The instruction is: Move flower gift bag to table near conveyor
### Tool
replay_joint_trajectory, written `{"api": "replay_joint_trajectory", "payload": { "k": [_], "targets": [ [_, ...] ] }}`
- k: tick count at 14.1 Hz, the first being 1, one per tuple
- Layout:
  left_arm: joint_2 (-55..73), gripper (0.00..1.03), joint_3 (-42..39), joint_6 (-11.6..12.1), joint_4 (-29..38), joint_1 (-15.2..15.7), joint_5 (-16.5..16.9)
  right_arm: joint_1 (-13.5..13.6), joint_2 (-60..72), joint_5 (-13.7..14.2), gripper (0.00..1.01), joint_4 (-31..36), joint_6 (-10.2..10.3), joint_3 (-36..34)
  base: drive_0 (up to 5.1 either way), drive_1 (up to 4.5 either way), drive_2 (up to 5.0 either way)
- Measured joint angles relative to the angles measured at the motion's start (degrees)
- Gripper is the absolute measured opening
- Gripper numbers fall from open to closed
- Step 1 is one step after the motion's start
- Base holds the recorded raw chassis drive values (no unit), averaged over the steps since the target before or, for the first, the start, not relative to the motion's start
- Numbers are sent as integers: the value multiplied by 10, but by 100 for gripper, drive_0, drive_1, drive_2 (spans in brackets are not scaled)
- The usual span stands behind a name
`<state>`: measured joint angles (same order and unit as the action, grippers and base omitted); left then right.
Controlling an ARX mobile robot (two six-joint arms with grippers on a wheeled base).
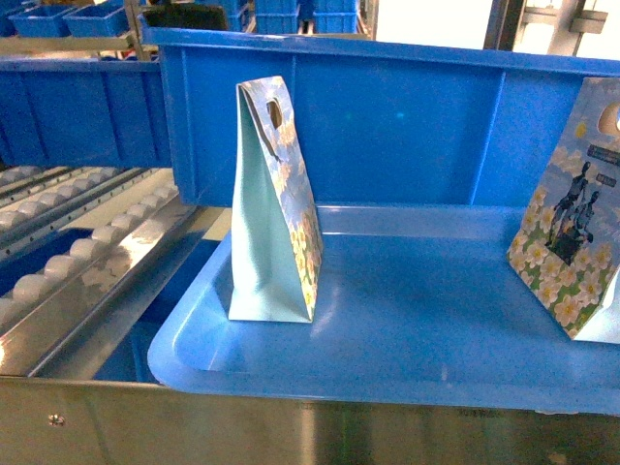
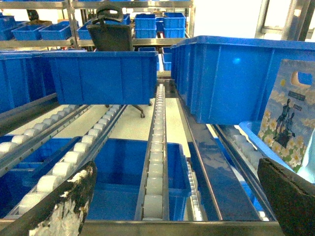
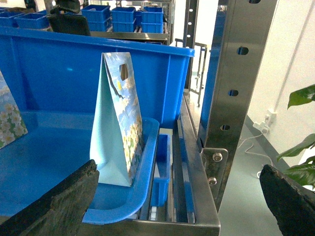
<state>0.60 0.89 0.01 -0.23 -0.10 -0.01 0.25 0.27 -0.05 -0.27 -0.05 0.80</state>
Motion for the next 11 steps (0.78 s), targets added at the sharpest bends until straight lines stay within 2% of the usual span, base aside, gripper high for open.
{"api": "replay_joint_trajectory", "payload": {
  "k": [8,9,11],
  "targets": [
    [0,98,0,0,0,0,-1,0,0,0,98,0,0,0,0,0,0],
    [2,98,0,0,9,-21,-6,2,0,3,98,3,0,0,0,0,0],
    [38,98,1,0,53,-37,-8,36,5,28,98,19,1,1,0,0,0]
  ]
}}
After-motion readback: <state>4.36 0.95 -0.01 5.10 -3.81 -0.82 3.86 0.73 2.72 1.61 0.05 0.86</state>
